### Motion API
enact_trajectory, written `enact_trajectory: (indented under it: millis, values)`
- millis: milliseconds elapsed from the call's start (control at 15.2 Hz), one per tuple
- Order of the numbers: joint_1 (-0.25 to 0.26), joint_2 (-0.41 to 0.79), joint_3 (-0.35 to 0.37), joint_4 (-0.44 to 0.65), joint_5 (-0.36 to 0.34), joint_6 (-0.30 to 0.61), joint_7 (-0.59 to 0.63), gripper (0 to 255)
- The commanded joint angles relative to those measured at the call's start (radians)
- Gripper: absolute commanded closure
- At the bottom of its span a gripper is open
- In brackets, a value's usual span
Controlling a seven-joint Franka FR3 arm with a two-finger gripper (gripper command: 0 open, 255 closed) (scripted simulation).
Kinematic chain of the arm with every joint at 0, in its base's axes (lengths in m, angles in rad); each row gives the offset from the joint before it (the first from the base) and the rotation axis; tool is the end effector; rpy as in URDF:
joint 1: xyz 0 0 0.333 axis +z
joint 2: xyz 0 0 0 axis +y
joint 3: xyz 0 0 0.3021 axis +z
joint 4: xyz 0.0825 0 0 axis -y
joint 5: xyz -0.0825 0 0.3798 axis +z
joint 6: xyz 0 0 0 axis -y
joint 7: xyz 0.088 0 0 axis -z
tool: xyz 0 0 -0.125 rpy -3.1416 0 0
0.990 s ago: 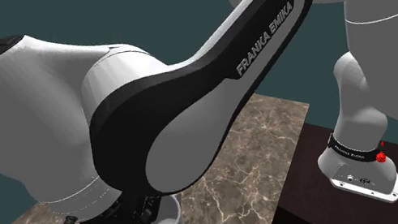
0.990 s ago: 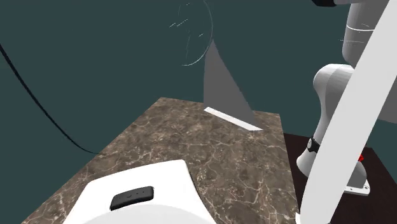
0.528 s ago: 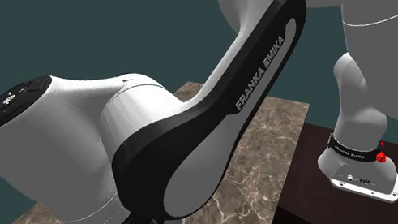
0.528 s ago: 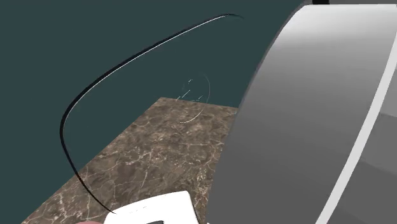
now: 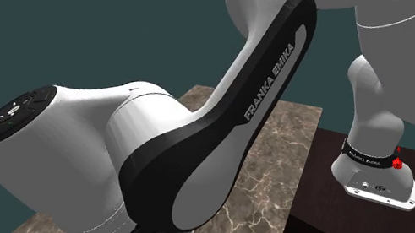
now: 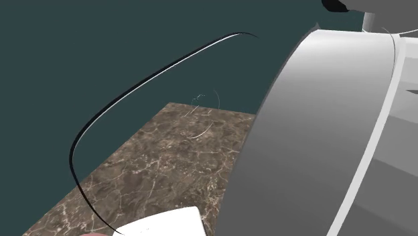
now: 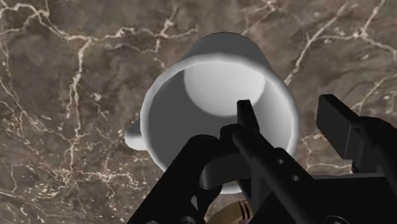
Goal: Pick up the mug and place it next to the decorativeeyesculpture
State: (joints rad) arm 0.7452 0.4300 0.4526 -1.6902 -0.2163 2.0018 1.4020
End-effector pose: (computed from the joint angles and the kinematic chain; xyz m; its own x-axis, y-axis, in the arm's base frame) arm 0.2710 0.5820 0.3341 0.9908 -0.1355 -0.0058 -0.1348 -0.9884 0.0702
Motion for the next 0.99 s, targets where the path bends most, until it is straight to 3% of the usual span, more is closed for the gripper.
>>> enact_trajectory:
  millis: [0, 264, 528, 924]
  values:
    - [0.0, 0.0, 0.0, 0.0, 0.0, 0.0, 0.0, 0]
    - [0.0, 0.0, 0.0, 0.0, 0.0, 0.0, 0.0, 0]
    - [0.001, -0.031, 0.01, 0.086, 0.02, -0.114, -0.014, 0]
    - [0.001, -0.031, 0.01, 0.086, 0.02, -0.114, -0.014, 0]
